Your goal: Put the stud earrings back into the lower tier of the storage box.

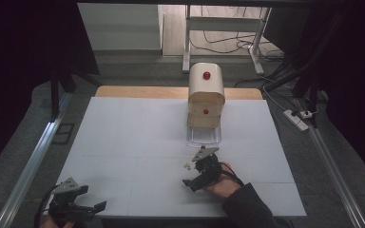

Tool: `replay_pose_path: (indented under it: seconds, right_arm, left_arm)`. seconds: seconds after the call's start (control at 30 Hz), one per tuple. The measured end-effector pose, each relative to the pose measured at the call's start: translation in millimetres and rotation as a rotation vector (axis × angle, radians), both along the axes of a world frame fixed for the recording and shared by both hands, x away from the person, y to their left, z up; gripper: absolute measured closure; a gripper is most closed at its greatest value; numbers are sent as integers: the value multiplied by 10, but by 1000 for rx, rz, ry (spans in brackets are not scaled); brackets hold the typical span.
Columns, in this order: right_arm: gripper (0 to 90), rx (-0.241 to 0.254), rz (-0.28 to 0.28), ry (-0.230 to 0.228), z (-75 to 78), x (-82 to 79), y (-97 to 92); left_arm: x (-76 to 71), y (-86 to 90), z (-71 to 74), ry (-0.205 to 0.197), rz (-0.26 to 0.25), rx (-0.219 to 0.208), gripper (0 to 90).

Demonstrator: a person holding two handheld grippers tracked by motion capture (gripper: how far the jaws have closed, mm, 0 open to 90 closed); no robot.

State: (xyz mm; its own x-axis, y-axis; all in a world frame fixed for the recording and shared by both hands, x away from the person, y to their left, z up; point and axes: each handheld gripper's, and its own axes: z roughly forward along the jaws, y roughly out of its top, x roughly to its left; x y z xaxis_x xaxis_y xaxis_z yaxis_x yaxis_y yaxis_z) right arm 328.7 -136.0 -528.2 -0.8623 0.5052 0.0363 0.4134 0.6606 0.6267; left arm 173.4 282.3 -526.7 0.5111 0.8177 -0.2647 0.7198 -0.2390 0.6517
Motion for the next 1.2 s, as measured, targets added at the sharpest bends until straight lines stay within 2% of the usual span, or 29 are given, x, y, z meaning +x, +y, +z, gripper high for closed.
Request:
replay_pose_path:
  seconds: [0.2,0.37,0.43,0.5,0.63,0.8,1.03,1.1,1.2]
  right_arm:
    - [0,-19,7,-15,-27,43,85]
    - [91,-31,8,-37,-17,59,148]
    - [155,-43,10,-57,-9,66,155]
    - [265,-37,8,-58,12,73,150]
    - [427,-41,-13,-59,43,98,134]
    - [591,-41,-33,-54,61,127,107]
    - [817,-66,-25,-51,85,126,103]
    - [821,-82,-25,-60,90,122,104]
    - [823,-76,-27,-48,94,124,106]
  left_arm:
    - [0,-1,0,0,-1,1,10]
    - [0,0,0,0,0,0,11]
    - [0,0,0,0,-1,0,11]
    - [0,0,0,0,-1,0,11]
    - [0,-1,0,0,-1,0,11]
    - [1,-1,0,1,-2,0,12]
    - [-1,-1,0,0,-3,1,13]
    - [-2,-2,0,-1,-3,1,13]
    - [-2,-3,1,-1,-4,2,14]
